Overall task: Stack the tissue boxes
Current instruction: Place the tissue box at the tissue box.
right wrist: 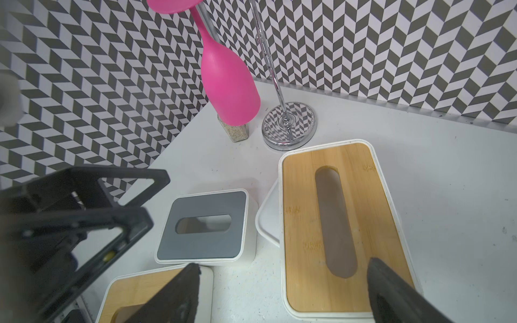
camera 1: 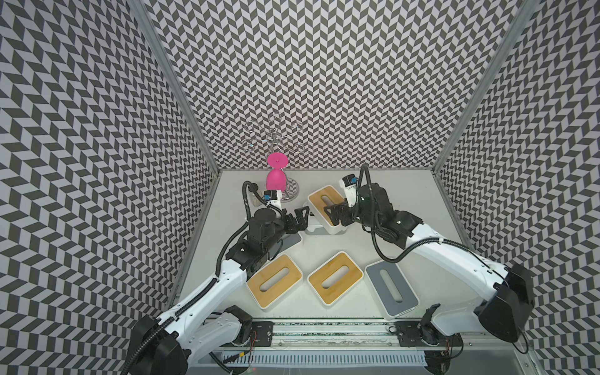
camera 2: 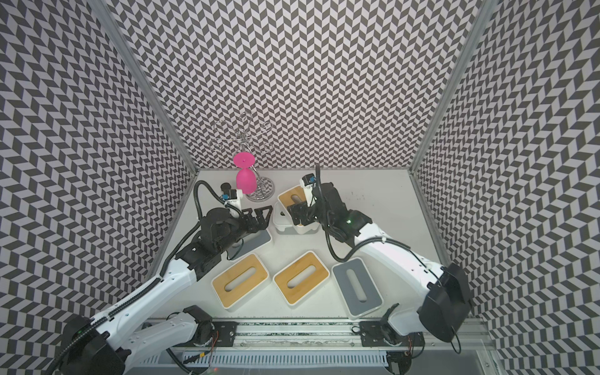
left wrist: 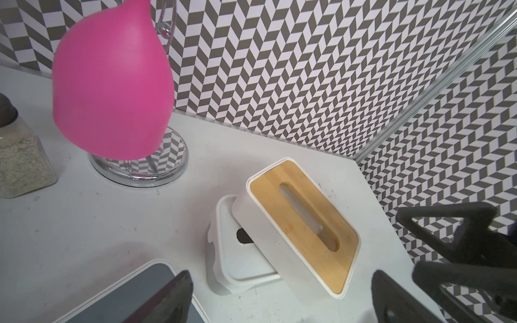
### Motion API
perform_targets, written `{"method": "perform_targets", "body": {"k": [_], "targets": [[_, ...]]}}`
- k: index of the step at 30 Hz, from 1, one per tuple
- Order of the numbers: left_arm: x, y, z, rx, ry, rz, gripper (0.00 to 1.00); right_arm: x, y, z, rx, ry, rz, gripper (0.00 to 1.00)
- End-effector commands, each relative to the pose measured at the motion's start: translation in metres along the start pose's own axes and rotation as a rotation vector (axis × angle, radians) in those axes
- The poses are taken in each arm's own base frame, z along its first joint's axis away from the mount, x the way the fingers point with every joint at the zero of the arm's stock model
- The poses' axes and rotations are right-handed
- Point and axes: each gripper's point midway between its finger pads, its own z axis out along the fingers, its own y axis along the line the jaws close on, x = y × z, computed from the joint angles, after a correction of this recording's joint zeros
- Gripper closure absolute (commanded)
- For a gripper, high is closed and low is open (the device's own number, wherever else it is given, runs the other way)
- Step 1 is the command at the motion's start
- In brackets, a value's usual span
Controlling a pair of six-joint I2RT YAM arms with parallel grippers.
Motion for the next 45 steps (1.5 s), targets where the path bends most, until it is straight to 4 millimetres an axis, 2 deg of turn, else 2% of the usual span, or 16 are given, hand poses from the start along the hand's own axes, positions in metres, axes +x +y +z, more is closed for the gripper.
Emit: {"method": "perform_targets", "body": {"k": [1, 4, 8, 16, 23, 29, 32, 40, 45], "targets": [[-0.008, -0.009, 0.008, 0.028, 0.008, 0.057, 0.0, -0.015, 0.004, -0.011, -0.042, -0.105, 0.063, 0.05], [-0.008, -0.011, 0.022, 0.034, 0.03, 0.091, 0.01, -0.006, 0.006, -0.018, -0.083, -0.113, 0.09, 0.01], [-0.009, -0.011, 0.042, 0.056, 0.056, 0.123, 0.0, 0.009, 0.003, -0.021, -0.108, -0.101, 0.148, 0.01], [-0.022, 0.005, 0.073, 0.065, 0.063, 0.134, 0.01, 0.029, 0.002, -0.032, -0.18, -0.124, 0.259, 0.01], [-0.019, 0.017, 0.107, 0.042, 0.117, 0.18, 0.0, 0.057, -0.001, -0.019, -0.212, -0.058, 0.339, 0.01], [-0.013, 0.014, 0.14, 0.081, 0.17, 0.212, 0.01, 0.074, -0.004, -0.011, -0.214, -0.009, 0.383, 0.01], [-0.01, 0.006, 0.152, 0.136, 0.195, 0.227, 0.0, 0.08, -0.011, -0.007, -0.208, 0.001, 0.409, 0.01], [0.007, 0.003, 0.175, 0.193, 0.275, 0.251, 0.01, 0.086, -0.018, 0.006, -0.199, 0.032, 0.439, 0.01], [0.019, -0.002, 0.173, 0.232, 0.316, 0.249, 0.01, 0.087, -0.017, 0.017, -0.211, 0.056, 0.456, 0.01]]}}
